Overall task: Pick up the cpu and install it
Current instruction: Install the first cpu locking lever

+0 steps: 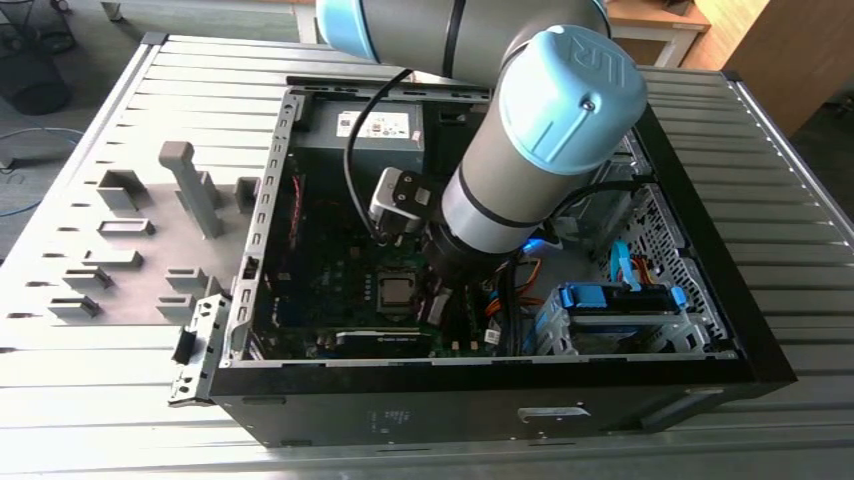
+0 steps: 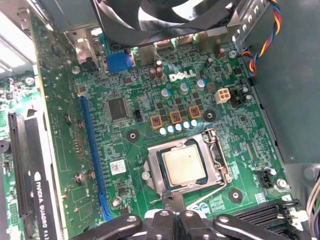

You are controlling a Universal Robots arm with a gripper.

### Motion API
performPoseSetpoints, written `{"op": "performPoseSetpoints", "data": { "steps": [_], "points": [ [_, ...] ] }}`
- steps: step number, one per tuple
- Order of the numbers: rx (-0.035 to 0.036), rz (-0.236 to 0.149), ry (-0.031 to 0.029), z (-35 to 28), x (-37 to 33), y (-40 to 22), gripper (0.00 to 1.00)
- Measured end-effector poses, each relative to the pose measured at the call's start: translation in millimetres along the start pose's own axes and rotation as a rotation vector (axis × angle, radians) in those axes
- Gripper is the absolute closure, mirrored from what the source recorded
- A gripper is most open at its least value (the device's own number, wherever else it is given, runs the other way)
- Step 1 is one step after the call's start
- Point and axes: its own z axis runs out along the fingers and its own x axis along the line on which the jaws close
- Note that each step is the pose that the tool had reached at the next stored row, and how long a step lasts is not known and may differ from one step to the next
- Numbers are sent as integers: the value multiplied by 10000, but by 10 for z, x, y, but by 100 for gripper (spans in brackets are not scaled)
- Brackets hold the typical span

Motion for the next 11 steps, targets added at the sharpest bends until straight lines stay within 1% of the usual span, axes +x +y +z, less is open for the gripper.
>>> {"op": "performPoseSetpoints", "data": {
  "steps": [4,11],
  "points": [
    [0,6,-4,8,-1,-2,89],
    [1,19,-1,64,0,-14,89]
  ]
}}
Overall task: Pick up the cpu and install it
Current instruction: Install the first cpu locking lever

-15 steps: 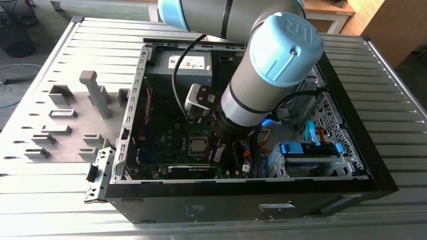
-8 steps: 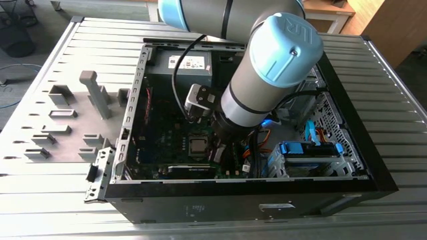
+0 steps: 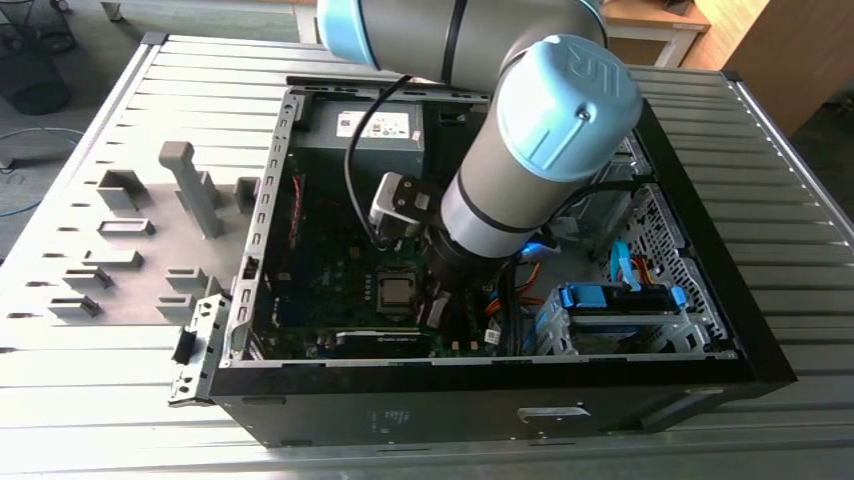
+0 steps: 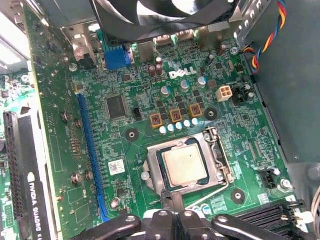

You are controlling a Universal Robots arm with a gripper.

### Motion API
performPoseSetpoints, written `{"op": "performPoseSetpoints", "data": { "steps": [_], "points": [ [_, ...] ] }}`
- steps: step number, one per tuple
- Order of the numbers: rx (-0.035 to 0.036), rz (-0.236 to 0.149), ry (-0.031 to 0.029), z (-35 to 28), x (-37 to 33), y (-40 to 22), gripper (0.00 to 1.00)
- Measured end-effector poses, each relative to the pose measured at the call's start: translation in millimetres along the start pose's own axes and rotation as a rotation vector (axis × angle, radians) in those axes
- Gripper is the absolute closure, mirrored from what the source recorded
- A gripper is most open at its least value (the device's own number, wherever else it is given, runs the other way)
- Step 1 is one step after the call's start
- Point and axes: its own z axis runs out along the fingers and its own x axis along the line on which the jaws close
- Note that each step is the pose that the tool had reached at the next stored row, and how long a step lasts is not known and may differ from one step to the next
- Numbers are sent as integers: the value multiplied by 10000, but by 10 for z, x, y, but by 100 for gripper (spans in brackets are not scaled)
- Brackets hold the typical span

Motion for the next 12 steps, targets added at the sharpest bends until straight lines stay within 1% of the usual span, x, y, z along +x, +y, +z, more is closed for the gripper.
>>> {"op": "performPoseSetpoints", "data": {
  "steps": [3,12],
  "points": [
    [0,3,0,19,1,-4,89],
    [0,4,0,33,2,-4,89]
  ]
}}
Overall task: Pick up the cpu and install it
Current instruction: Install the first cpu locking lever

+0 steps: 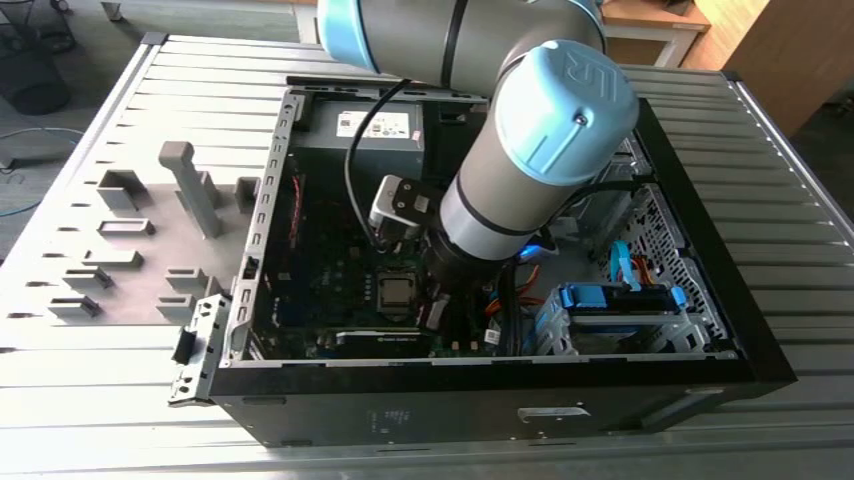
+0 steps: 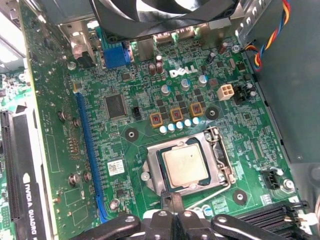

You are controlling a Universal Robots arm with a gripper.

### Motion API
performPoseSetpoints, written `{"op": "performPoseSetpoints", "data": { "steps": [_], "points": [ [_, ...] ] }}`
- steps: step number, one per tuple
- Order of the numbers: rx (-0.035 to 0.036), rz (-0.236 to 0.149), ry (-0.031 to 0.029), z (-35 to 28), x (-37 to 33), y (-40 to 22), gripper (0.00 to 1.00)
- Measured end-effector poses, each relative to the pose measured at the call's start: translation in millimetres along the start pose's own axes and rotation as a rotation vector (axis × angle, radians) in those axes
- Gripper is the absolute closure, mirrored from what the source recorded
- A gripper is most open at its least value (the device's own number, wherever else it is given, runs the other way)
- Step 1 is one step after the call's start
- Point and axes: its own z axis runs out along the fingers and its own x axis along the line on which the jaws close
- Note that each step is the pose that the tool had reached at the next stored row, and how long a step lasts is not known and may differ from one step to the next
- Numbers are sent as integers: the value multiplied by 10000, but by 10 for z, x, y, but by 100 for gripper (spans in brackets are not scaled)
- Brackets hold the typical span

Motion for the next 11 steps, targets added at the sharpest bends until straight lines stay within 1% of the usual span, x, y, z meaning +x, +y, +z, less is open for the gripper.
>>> {"op": "performPoseSetpoints", "data": {
  "steps": [3,6,11],
  "points": [
    [0,0,7,13,3,3,89],
    [0,0,2,21,3,3,89],
    [0,0,0,20,2,3,89]
  ]
}}
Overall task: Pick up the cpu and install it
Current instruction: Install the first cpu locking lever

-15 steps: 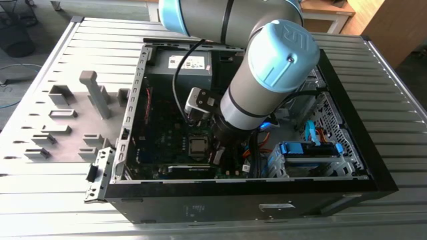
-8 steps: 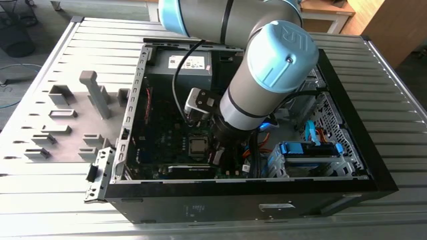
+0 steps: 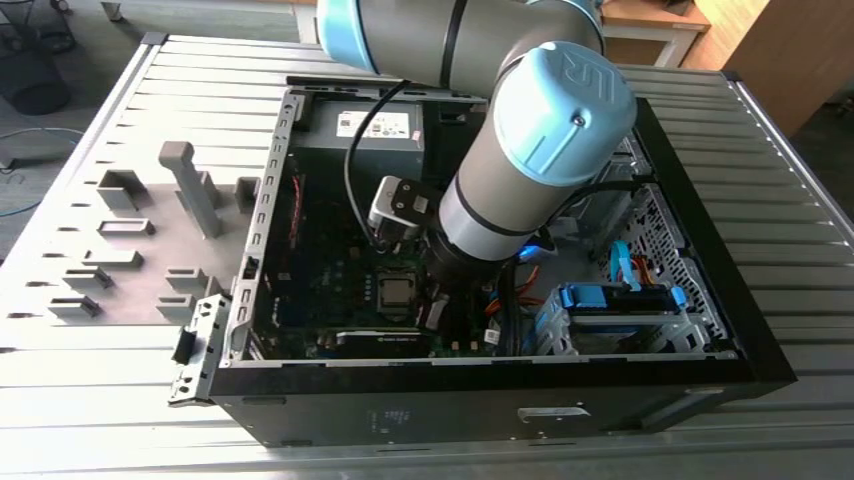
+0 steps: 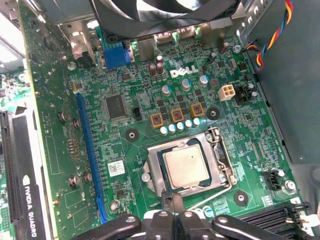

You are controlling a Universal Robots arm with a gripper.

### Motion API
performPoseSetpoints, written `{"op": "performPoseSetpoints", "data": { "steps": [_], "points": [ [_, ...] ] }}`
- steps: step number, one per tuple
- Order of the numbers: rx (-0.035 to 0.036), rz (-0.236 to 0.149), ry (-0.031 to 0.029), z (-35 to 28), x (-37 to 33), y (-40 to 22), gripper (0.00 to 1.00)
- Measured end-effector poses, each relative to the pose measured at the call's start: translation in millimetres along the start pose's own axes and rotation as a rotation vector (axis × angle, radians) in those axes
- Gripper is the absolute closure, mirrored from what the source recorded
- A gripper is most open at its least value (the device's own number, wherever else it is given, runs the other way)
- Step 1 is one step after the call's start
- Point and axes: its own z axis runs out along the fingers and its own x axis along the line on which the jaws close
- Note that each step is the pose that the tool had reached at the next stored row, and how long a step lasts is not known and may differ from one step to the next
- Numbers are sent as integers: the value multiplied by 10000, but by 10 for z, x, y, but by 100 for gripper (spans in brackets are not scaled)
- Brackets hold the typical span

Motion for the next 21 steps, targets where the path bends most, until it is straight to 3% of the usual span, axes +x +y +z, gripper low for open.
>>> {"op": "performPoseSetpoints", "data": {
  "steps": [3,9,12,21],
  "points": [
    [0,-4,-24,-28,-4,7,89],
    [0,-1,-4,-165,-5,37,89],
    [0,-1,-3,-200,-6,45,89],
    [1,1,5,-199,-76,66,89]
  ]
}}
